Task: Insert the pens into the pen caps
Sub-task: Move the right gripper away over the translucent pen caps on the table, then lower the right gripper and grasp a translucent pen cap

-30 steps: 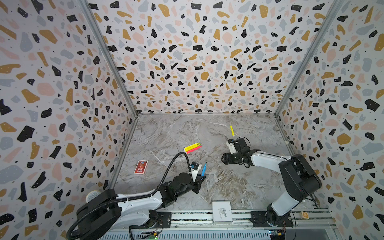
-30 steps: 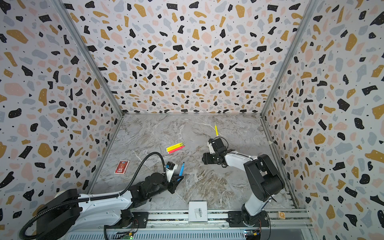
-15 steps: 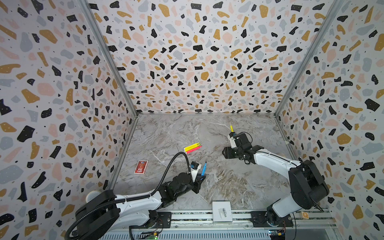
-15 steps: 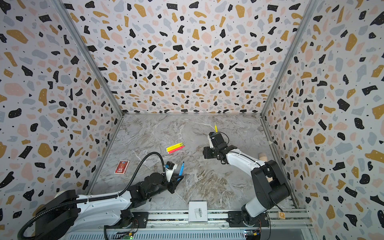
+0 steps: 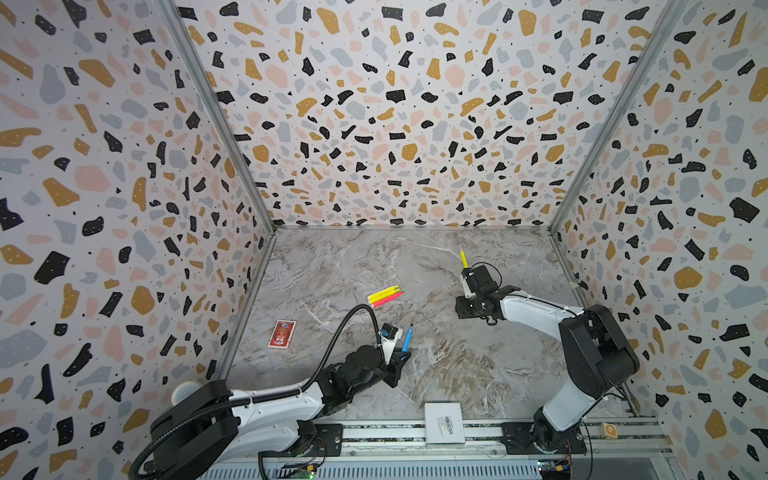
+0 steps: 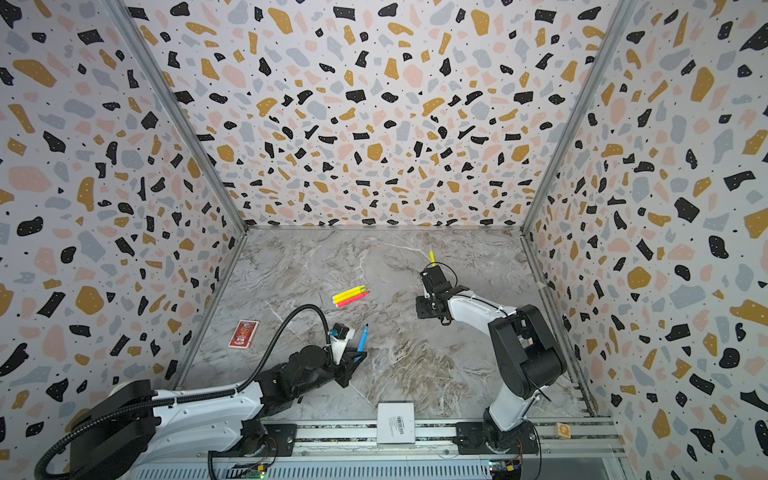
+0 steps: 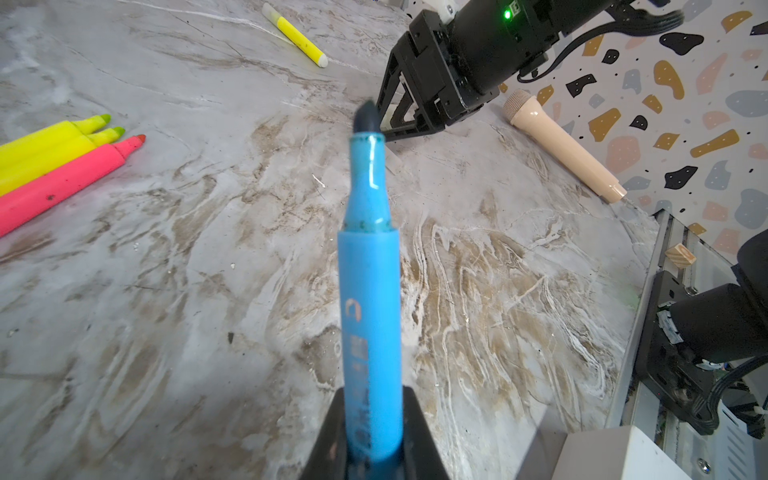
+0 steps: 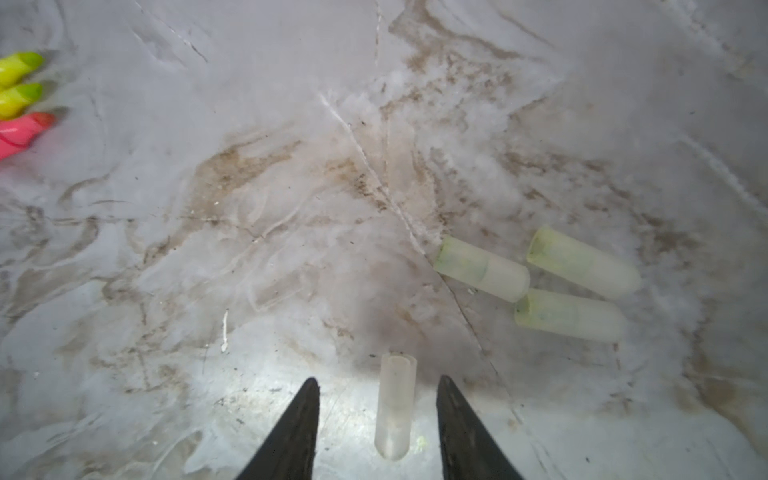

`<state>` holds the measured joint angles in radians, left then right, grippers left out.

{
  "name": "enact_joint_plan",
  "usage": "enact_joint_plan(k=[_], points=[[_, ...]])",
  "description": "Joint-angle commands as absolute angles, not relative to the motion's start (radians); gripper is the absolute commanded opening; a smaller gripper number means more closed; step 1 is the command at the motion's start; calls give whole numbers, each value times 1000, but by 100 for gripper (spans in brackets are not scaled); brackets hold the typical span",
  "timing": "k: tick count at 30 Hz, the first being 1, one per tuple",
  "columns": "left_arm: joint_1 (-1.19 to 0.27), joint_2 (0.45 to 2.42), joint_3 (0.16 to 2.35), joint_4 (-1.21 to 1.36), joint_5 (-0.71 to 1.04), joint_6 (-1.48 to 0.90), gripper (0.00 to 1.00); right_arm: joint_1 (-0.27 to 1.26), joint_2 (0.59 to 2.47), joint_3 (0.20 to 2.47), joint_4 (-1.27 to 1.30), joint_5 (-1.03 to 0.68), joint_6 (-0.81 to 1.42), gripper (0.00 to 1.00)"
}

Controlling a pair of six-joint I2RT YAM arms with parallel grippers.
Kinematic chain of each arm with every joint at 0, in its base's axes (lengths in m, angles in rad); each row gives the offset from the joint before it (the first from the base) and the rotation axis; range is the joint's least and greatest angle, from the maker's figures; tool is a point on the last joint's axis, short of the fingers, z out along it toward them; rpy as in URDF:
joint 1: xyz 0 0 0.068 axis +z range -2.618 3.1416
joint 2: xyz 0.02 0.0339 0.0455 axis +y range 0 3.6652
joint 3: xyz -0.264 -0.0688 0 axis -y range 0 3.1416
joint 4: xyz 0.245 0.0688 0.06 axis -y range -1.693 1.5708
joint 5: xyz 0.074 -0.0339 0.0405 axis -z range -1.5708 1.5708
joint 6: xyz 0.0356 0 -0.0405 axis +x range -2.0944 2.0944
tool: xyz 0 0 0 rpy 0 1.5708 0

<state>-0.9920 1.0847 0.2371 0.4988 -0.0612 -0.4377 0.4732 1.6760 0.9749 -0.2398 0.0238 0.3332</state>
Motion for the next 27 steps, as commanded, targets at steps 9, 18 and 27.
enact_joint_plan(k=[9, 18, 27], points=[[-988, 1104, 238, 542, -54, -432, 0, 472, 1726, 1002, -266, 47, 314, 40], [-988, 1106, 242, 541, -54, -433, 0, 487, 1746, 984, -261, 49, 313, 32], [-988, 1087, 239, 532, -60, -433, 0, 505, 1753, 976, -279, 88, 300, 26]])
